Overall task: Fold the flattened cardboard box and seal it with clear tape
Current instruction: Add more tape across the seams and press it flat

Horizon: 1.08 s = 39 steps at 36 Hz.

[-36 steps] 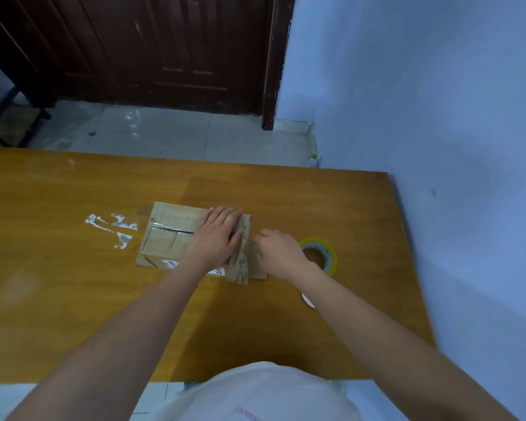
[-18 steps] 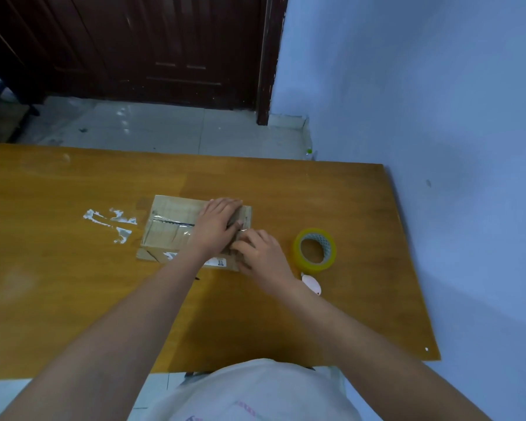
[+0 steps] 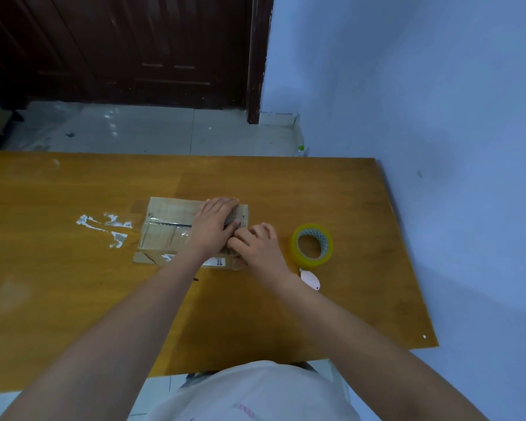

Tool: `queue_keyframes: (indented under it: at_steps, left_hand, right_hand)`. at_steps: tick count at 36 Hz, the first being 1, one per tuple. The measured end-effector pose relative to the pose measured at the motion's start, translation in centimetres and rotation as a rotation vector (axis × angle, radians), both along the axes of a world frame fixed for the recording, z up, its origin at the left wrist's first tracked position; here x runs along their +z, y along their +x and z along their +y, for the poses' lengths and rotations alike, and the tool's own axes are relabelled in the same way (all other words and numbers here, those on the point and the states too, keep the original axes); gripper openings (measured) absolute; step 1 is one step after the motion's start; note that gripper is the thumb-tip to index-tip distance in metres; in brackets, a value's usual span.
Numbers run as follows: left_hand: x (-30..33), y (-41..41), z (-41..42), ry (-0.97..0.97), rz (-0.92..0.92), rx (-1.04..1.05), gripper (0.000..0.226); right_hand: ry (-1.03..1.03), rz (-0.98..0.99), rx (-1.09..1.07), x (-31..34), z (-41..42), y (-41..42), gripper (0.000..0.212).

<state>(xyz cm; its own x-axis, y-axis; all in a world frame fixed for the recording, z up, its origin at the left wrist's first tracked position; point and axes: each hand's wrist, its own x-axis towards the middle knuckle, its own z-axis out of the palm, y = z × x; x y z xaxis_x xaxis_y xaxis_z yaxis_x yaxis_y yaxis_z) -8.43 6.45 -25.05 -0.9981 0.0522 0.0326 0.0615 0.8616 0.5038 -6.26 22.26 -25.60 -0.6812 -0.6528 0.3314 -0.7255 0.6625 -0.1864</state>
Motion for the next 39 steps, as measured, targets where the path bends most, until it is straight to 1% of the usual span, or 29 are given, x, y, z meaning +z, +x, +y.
queue_keyframes:
  at_steps: [4, 6, 8, 12, 14, 16, 19, 21, 22, 24, 25, 27, 29, 30, 31, 33, 35, 37, 39]
  left_hand:
    - [-0.1, 0.0, 0.0, -0.008, -0.008, 0.001, 0.047]
    - [-0.2, 0.0, -0.1, -0.007, -0.009, -0.003, 0.049]
    - [-0.2, 0.0, -0.2, -0.002, -0.013, -0.008, 0.056]
    - [-0.2, 0.1, -0.2, -0.006, -0.003, -0.02, 0.054]
    - [-0.1, 0.2, -0.2, -0.005, -0.004, -0.016, 0.054]
    - [0.0, 0.1, -0.2, -0.004, -0.002, -0.013, 0.047]
    - [0.0, 0.0, 0.0, 0.002, -0.006, -0.006, 0.046]
    - [0.0, 0.0, 0.0, 0.006, -0.014, -0.006, 0.046]
    - [0.0, 0.1, -0.1, 0.01, -0.019, -0.006, 0.046]
    - [0.0, 0.2, -0.3, 0.018, -0.034, -0.002, 0.052]
    - [0.0, 0.2, -0.4, 0.019, -0.04, -0.001, 0.056]
    - [0.0, 0.3, -0.3, 0.024, -0.038, -0.001, 0.059]
    - [0.1, 0.3, 0.0, 0.023, -0.036, -0.002, 0.059]
    - [0.2, 0.3, 0.0, 0.018, -0.035, -0.002, 0.059]
    - [0.2, 0.2, 0.0, 0.008, -0.035, -0.004, 0.059]
    - [0.2, 0.2, 0.0, -0.015, -0.034, -0.005, 0.059]
    - [0.1, 0.1, 0.0, -0.031, -0.033, -0.001, 0.06]
    - [0.1, 0.1, 0.0, -0.046, -0.029, -0.004, 0.067]
    - [0.0, 0.1, 0.0, -0.056, -0.027, -0.008, 0.071]
  right_hand:
    - [0.013, 0.071, -0.021, -0.3, -0.2, 0.2, 0.02]
    - [0.02, 0.082, -0.02, -0.5, -0.2, 0.1, 0.018]
    - [0.015, 0.091, -0.012, -0.5, -0.2, 0.0, 0.017]
    - [0.028, 0.089, -0.031, -0.3, -0.3, 0.3, 0.013]
    - [0.035, 0.073, -0.054, -0.7, -0.5, 0.5, 0.018]
    - [0.043, 0.057, -0.069, -0.8, -0.7, 0.6, 0.027]
    - [0.021, 0.031, -0.103, -0.8, -1.0, 0.7, 0.023]
    - [0.006, -0.03, -0.1, -0.6, -1.0, 0.6, 0.024]
    - [-0.006, -0.1, -0.081, -0.3, -0.9, 0.5, 0.025]
    - [-0.052, -0.289, -0.056, 0.8, -0.3, 0.2, 0.032]
    - [-0.084, -0.399, -0.085, 1.1, 0.1, 0.1, 0.038]
    - [-0.248, -0.525, -0.24, 1.4, 1.3, 0.3, 0.049]
    - [-0.406, -0.562, -0.396, 1.0, 2.7, 0.4, 0.05]
    - [-0.416, -0.589, -0.433, 0.7, 3.4, 0.4, 0.048]
    - [-0.381, -0.63, -0.436, 0.4, 3.8, 0.5, 0.046]
    - [-0.251, -0.68, -0.371, -0.5, 4.3, 0.5, 0.045]
    - [-0.164, -0.678, -0.288, -0.7, 4.2, 0.7, 0.048]
    - [-0.112, -0.623, -0.223, -0.6, 3.6, 0.9, 0.051]
    - [-0.054, -0.521, -0.177, -0.5, 2.9, 0.9, 0.05]
